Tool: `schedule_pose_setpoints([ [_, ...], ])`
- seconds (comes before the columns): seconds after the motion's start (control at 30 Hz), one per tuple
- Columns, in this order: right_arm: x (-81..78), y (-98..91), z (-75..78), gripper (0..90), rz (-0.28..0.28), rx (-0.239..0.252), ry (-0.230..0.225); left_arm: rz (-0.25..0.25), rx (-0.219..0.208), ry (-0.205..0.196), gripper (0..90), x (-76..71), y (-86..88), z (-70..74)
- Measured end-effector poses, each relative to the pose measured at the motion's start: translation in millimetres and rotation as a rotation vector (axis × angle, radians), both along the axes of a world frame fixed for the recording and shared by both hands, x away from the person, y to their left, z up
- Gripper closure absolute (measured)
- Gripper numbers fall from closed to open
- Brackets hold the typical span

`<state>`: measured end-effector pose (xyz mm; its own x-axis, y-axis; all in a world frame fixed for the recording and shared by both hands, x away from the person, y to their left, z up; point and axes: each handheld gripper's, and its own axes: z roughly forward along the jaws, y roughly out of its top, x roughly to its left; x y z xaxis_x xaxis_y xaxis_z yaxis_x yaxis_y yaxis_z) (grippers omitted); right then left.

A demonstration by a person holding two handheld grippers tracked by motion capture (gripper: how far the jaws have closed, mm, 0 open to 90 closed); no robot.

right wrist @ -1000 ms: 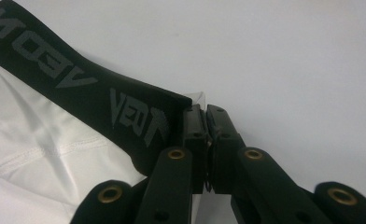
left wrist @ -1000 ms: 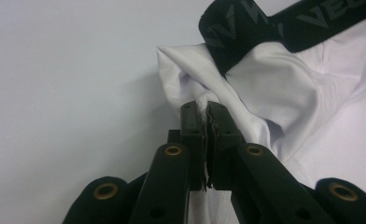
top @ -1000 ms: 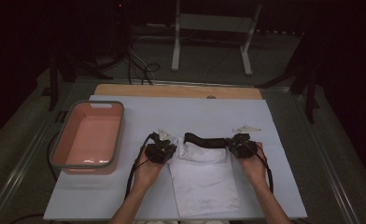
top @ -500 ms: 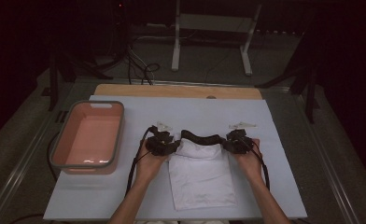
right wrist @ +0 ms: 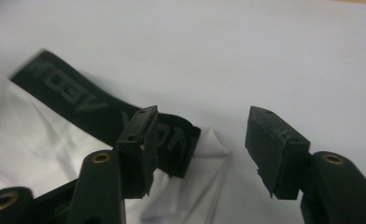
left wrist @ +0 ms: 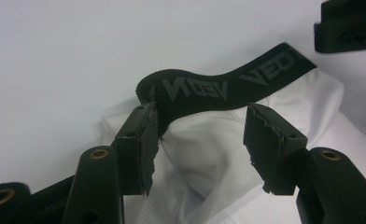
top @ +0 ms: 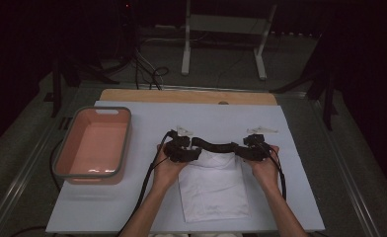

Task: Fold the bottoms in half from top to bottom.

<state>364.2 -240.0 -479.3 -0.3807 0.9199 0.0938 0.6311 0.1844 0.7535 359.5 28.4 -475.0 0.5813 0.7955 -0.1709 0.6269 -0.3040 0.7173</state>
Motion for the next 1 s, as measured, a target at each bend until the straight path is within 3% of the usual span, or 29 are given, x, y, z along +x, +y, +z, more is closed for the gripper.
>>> schedule_pose_setpoints([
  [0.1, 0.9, 0.4, 1.2, 42.3, 0.012, 0.041, 0.006, -0.006, 0.006, 0.008, 46.7, 0.1, -1.5, -1.6],
  [0.17, 3.2, 2.6, -0.4, 40.8, 0.03, 0.028, 0.023, -0.01, 0.012, 0.012, 47.6, 0.3, -2.6, -2.7],
  [0.27, 10.9, 8.8, -7.0, 36.4, 0.067, 0.019, 0.097, -0.026, 0.016, 0.026, 52.4, 0.4, -4.6, -5.1],
  [0.43, 20.9, 11.9, -16.7, 36.3, 0.069, 0.015, 0.156, -0.033, 0.029, 0.049, 62.1, 0.1, -8.9, -8.8],
  [0.5, 23.7, 11.8, -19.3, 37.4, 0.062, 0.029, 0.18, -0.024, 0.04, 0.058, 69.7, 0.3, -9.3, -9.6],
  [0.63, 26.3, 14.5, -22.6, 52.6, 0.095, 0.058, 0.231, -0.046, 0.043, 0.07, 88.4, -1.6, -9.9, -10.1],
  [0.77, 21.7, 12.2, -17.3, 69.5, 0.101, 0.08, 0.212, -0.06, 0.036, 0.067, 89.9, -6.0, -8.3, -9.7],
  [1.0, 4.0, 11.5, -4.9, 78.3, 0.166, 0.069, 0.159, -0.074, 0.015, 0.055, 90.0, -20.5, -3.6, -9.1],
])
